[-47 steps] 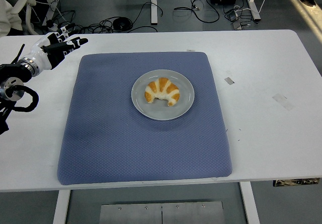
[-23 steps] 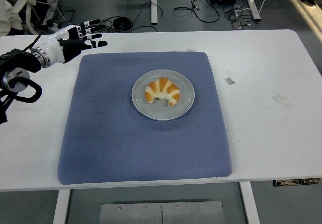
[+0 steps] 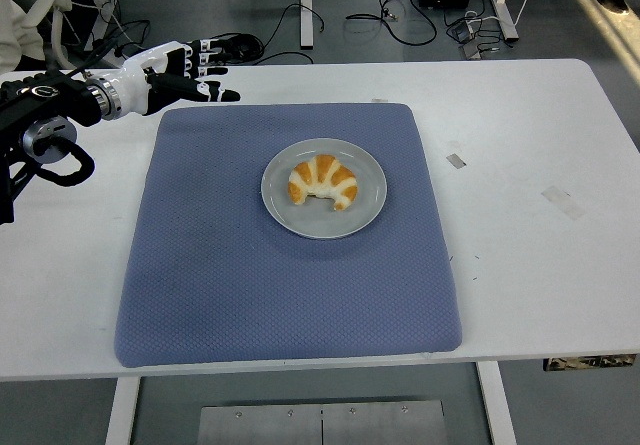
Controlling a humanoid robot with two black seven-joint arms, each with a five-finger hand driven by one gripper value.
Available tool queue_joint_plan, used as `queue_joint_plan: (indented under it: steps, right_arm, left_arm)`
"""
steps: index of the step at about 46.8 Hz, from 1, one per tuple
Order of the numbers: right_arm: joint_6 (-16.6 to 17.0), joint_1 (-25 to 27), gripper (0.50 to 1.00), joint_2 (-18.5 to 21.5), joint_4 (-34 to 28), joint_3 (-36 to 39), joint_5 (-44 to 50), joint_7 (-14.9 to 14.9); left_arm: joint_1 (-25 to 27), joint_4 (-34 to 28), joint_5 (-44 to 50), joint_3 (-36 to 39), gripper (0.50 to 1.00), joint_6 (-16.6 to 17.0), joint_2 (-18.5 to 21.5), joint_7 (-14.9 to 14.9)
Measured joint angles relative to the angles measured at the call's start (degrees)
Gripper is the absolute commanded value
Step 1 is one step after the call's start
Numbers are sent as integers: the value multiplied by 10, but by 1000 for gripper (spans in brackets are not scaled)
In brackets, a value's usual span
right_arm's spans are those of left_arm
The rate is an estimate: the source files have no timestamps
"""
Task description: Place the bread on the table
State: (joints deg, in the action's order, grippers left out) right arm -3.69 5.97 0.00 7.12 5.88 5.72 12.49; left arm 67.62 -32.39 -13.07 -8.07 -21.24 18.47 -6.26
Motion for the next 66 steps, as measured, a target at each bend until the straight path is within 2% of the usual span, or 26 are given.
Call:
queue_joint_plan:
  steps: [8,15,22,28,43,56,62,66]
  right_arm:
    - [0,0,1000,0,0,0,0,0]
    - [0,0,1000,0,0,0,0,0]
    - [0,0,1000,0,0,0,0,0]
    - [0,0,1000,0,0,0,0,0]
    - [0,0,1000,0,0,0,0,0]
    - [0,0,1000,0,0,0,0,0]
    - [0,0,1000,0,0,0,0,0]
    - [0,0,1000,0,0,0,0,0]
  left_arm:
    - [7,-57,0,32,983,14,2,4]
    - [18,-108,-4,46,981,43,7,29]
    - [19,-138,-68,45,980,69,15,36]
    - [17,-166,-118,44,978,90,17,54]
    - [27,-180,-120,40,981,92,17,47]
    - [43,-179,-13,69,981,78,31,45]
    - [53,-179,-16,100,980,77,30,46]
    - [58,-183,-54,109,972,77,27,47]
